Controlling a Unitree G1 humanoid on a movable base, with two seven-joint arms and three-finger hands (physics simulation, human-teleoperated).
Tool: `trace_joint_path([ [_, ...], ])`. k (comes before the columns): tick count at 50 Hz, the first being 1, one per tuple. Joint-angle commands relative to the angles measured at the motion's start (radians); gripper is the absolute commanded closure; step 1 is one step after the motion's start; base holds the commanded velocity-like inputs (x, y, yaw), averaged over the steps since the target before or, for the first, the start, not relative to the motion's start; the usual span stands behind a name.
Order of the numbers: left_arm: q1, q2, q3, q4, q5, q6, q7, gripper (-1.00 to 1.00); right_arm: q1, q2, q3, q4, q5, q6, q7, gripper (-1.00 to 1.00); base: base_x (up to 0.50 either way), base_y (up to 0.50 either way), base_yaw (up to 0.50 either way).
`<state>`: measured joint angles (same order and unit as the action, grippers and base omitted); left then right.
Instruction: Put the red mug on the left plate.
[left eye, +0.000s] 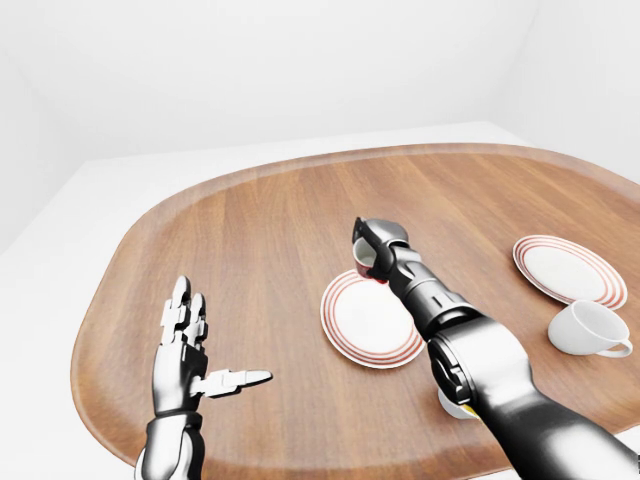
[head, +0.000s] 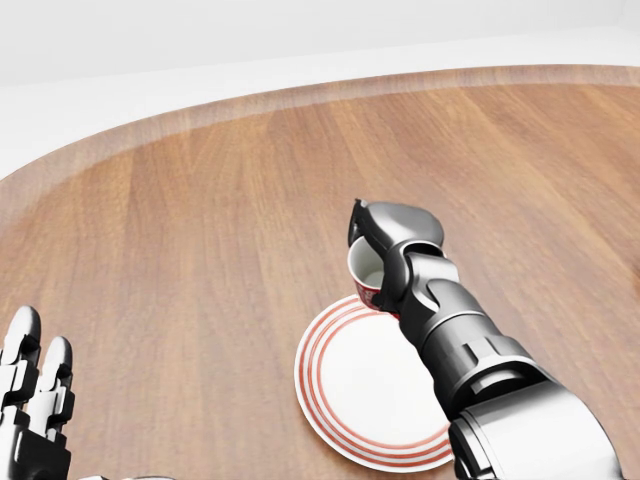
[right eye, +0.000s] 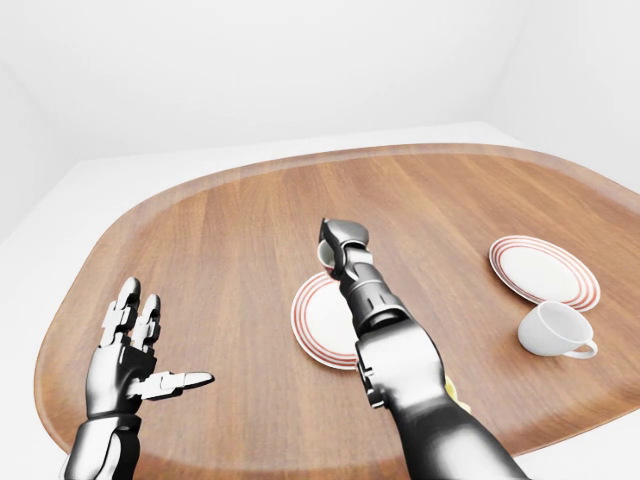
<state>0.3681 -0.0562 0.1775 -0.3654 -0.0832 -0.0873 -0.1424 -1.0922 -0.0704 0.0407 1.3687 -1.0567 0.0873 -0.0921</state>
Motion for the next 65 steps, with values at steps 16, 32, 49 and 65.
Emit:
trace_joint_path([
  [16, -0.009, 0.001, 0.01, 0.009, -0.009, 0.0, -0.007, -1.0, 0.169, 0.08, -0.061, 0.03, -0.057, 0.0, -0.028, 1.0, 0.0, 0.0, 0.0],
  [32, -0.012, 0.002, 0.006, 0.016, -0.007, 0.0, -0.005, -1.0, 0.225, 0.076, -0.099, 0.036, -0.094, 0.0, -0.015, 1.0, 0.0, 0.0, 0.0],
  [49, -0.016, 0.004, 0.008, 0.021, -0.011, 0.0, -0.005, -1.0, 0.215, 0.073, -0.097, 0.037, -0.178, 0.0, -0.175, 1.0, 0.0, 0.0, 0.0],
  [65, -0.016, 0.004, 0.005, 0.022, -0.009, 0.0, -0.003, -1.0, 0.237, 0.07, -0.108, 0.038, -0.188, 0.0, -0.155, 1.0, 0.0, 0.0, 0.0],
])
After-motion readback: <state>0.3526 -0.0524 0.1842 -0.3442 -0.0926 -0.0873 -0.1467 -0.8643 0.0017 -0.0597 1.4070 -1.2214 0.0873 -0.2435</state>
